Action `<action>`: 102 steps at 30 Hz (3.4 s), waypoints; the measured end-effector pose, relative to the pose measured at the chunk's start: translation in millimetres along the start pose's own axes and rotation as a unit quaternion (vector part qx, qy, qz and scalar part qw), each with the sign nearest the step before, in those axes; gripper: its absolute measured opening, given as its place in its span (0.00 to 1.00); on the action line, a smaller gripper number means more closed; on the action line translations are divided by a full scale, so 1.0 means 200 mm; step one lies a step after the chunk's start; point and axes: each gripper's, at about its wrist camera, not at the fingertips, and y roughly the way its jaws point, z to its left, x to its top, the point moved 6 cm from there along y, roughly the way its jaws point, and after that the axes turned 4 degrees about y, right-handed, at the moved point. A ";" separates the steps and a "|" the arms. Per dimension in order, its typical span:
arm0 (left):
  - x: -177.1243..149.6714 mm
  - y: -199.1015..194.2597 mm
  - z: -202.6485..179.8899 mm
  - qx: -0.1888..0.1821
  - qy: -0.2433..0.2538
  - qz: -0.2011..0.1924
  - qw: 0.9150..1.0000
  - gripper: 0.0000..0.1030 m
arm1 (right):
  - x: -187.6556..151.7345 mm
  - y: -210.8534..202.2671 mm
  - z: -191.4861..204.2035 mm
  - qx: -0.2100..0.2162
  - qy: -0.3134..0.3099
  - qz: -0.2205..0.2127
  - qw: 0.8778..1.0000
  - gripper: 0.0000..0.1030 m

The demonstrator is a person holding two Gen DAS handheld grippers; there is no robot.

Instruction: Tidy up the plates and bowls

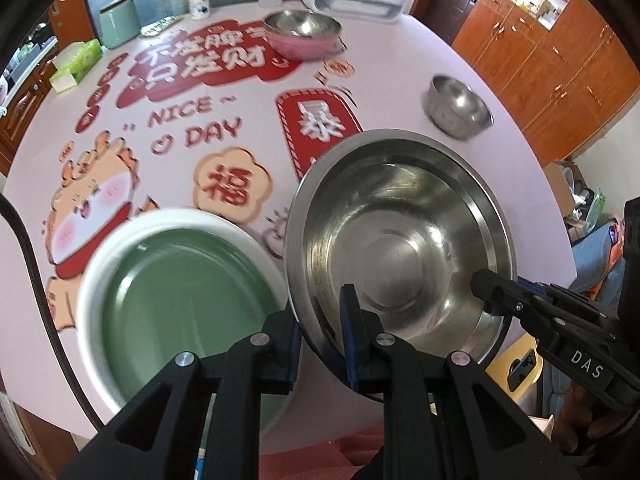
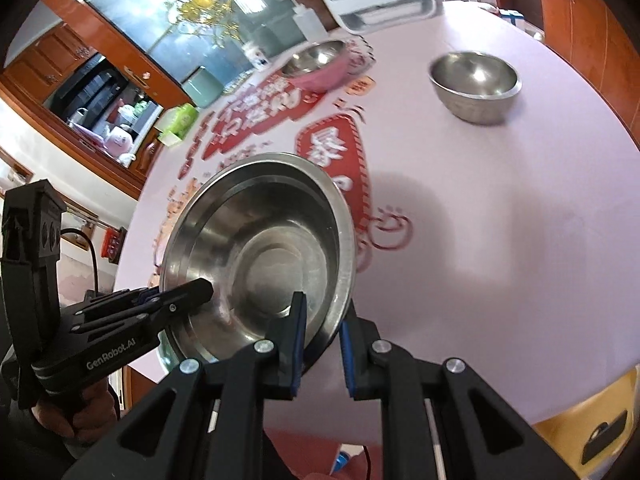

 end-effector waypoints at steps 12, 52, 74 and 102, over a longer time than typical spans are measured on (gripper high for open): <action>-0.08 0.22 -0.18 0.004 0.002 0.049 0.999 0.16 | -0.08 0.08 -0.26 -0.017 0.024 0.048 0.998 0.15; 0.09 0.01 -0.14 0.047 -0.008 -0.003 0.999 0.60 | 0.03 -0.03 -0.31 0.027 0.070 0.017 0.997 0.33; 0.63 -0.31 0.11 0.099 -0.016 -0.080 0.992 0.67 | 0.54 -0.08 -0.04 0.037 0.022 -0.033 0.999 0.43; 1.41 0.06 0.57 0.092 -0.064 -0.065 0.992 0.67 | 1.45 0.33 0.16 0.006 -0.003 -0.057 0.998 0.43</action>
